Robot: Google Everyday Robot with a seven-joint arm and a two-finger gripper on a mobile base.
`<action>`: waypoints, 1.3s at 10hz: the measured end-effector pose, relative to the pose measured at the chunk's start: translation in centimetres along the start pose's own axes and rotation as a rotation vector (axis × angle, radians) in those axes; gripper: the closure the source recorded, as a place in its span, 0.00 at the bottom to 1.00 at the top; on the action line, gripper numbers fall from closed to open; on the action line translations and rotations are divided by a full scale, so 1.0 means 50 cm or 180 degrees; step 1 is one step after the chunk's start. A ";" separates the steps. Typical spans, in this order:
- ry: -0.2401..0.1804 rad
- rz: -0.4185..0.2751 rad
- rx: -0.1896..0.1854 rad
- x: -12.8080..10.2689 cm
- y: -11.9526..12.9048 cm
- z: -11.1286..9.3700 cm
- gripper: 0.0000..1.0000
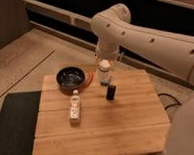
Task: Place the ceramic cup over the eraser
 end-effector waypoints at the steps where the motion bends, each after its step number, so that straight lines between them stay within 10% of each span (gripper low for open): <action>1: 0.0045 0.0145 0.0017 0.016 -0.045 0.007 1.00; 13: 0.0058 0.0389 0.0169 0.009 -0.111 0.030 1.00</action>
